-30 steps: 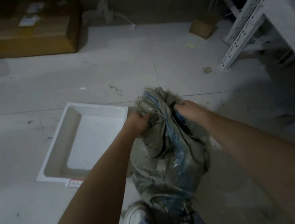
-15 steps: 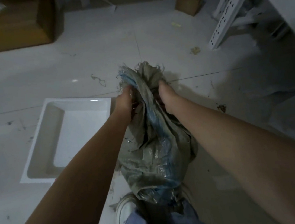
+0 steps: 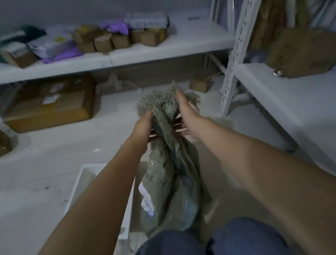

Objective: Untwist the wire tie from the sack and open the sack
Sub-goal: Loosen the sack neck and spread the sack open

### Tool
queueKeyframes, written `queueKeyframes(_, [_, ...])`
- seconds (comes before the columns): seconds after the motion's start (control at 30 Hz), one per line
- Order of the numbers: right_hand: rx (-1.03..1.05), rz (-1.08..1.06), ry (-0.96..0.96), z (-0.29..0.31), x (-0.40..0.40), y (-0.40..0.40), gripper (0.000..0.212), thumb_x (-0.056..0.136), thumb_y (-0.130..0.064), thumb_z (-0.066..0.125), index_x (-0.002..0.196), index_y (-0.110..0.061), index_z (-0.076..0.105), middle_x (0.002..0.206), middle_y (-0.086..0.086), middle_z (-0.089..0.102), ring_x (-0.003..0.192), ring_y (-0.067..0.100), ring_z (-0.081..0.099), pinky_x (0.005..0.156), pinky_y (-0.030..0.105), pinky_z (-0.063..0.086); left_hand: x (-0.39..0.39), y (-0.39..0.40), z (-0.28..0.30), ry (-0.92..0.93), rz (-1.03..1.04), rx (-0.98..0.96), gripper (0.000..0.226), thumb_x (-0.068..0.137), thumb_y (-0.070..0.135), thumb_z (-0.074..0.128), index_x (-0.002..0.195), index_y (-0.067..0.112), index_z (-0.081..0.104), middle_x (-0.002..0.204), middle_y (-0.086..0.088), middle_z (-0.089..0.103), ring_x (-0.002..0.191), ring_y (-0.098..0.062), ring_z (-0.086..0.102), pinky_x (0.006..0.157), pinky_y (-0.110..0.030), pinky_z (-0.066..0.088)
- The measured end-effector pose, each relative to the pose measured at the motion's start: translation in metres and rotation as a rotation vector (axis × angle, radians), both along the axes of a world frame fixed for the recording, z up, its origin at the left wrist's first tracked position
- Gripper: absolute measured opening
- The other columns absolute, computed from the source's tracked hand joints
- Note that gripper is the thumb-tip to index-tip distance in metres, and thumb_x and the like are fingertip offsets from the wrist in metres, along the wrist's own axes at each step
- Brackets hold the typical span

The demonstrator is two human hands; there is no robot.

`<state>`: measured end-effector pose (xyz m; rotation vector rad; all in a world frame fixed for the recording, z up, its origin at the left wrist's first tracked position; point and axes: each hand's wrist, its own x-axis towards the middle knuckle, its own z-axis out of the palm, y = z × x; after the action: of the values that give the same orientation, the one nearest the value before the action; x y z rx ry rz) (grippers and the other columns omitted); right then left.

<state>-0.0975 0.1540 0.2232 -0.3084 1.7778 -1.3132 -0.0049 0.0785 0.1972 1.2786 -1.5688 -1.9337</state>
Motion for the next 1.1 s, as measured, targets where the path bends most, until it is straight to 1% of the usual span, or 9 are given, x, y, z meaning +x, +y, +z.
queueKeyframes(0.1, [-0.078, 0.059, 0.083, 0.044, 0.009, 0.006, 0.074, 0.082, -0.071, 0.038, 0.141, -0.026, 0.041, 0.143, 0.003, 0.046, 0.129, 0.024, 0.046, 0.102, 0.036, 0.037, 0.001, 0.01, 0.038, 0.092, 0.034, -0.062, 0.046, 0.09, 0.037, 0.049, 0.128, 0.011, 0.052, 0.123, -0.013, 0.063, 0.09, -0.022, 0.064, 0.073, -0.03, 0.055])
queueKeyframes(0.23, [-0.094, -0.041, 0.126, 0.065, 0.011, 0.018, 0.072, 0.08, -0.041, 0.065, 0.139, -0.014, 0.035, 0.125, 0.01, 0.061, 0.105, 0.026, 0.062, 0.083, 0.036, 0.055, 0.007, 0.03, 0.068, 0.181, 0.117, 0.035, 0.046, 0.087, 0.033, 0.056, 0.127, 0.01, 0.053, 0.113, -0.011, 0.066, 0.076, -0.017, 0.061, 0.05, -0.023, 0.049])
queueKeyframes(0.37, [-0.041, -0.121, 0.014, 0.018, 0.021, 0.046, 0.047, 0.081, -0.024, 0.068, 0.123, -0.007, 0.055, 0.112, 0.011, 0.066, 0.101, 0.029, 0.063, 0.083, 0.037, 0.055, 0.024, 0.054, 0.041, 0.046, 0.133, 0.133, 0.027, 0.086, 0.024, 0.056, 0.11, 0.011, 0.059, 0.08, -0.006, 0.061, 0.067, -0.018, 0.057, 0.053, -0.026, 0.045])
queueKeyframes(0.47, [-0.001, -0.156, -0.088, -0.022, 0.03, 0.064, 0.037, 0.082, -0.01, 0.066, 0.118, -0.006, 0.058, 0.092, 0.011, 0.067, 0.082, 0.026, 0.064, 0.069, 0.033, 0.054, 0.042, 0.059, 0.017, -0.137, 0.002, 0.158, 0.009, 0.083, 0.016, 0.056, 0.078, 0.009, 0.058, 0.07, -0.009, 0.057, 0.06, -0.021, 0.054, 0.058, -0.027, 0.046])
queueKeyframes(0.57, [0.058, -0.095, -0.041, -0.035, 0.029, 0.061, 0.04, 0.08, -0.009, 0.066, 0.118, -0.008, 0.055, 0.108, 0.014, 0.066, 0.097, 0.029, 0.064, 0.089, 0.044, 0.054, 0.055, 0.055, 0.013, -0.2, -0.141, 0.083, 0.012, 0.084, 0.014, 0.06, 0.073, 0.011, 0.059, 0.052, -0.004, 0.063, 0.046, -0.016, 0.061, 0.046, -0.019, 0.051])
queueKeyframes(0.67, [0.093, -0.013, -0.005, -0.038, 0.027, 0.05, 0.046, 0.078, -0.013, 0.068, 0.121, -0.009, 0.053, 0.117, 0.014, 0.064, 0.107, 0.031, 0.061, 0.099, 0.046, 0.048, 0.054, 0.051, 0.015, -0.114, -0.231, 0.108, 0.019, 0.082, 0.023, 0.068, 0.096, 0.011, 0.064, 0.075, -0.006, 0.069, 0.062, -0.018, 0.066, 0.053, -0.024, 0.057])
queueKeyframes(0.83, [0.037, -0.009, -0.025, -0.035, 0.029, 0.045, 0.006, 0.086, -0.01, 0.062, 0.09, -0.014, 0.06, 0.087, 0.007, 0.067, 0.092, 0.027, 0.064, 0.09, 0.038, 0.049, 0.054, 0.036, -0.002, -0.185, -0.158, 0.102, 0.012, 0.08, 0.02, 0.071, 0.085, 0.013, 0.063, 0.069, -0.004, 0.066, 0.051, -0.014, 0.061, 0.045, -0.02, 0.049])
queueKeyframes(1.0, [0.008, -0.113, -0.098, -0.032, 0.02, 0.048, 0.017, 0.091, -0.001, 0.047, 0.08, -0.011, 0.056, 0.073, 0.008, 0.061, 0.064, 0.019, 0.059, 0.061, 0.028, 0.052, 0.061, 0.026, -0.012, -0.191, -0.135, 0.171, 0.01, 0.085, 0.016, 0.065, 0.093, 0.009, 0.066, 0.072, -0.006, 0.064, 0.042, -0.01, 0.059, 0.044, -0.018, 0.052])
queueKeyframes(1.1, [-0.021, -0.172, -0.209, -0.029, 0.016, 0.054, 0.022, 0.093, 0.0, 0.039, 0.08, -0.008, 0.055, 0.075, 0.011, 0.061, 0.063, 0.021, 0.059, 0.051, 0.027, 0.054, 0.068, 0.027, -0.009, -0.153, -0.364, 0.232, 0.013, 0.089, 0.008, 0.058, 0.101, 0.004, 0.062, 0.091, -0.005, 0.067, 0.082, -0.014, 0.069, 0.063, -0.025, 0.059])
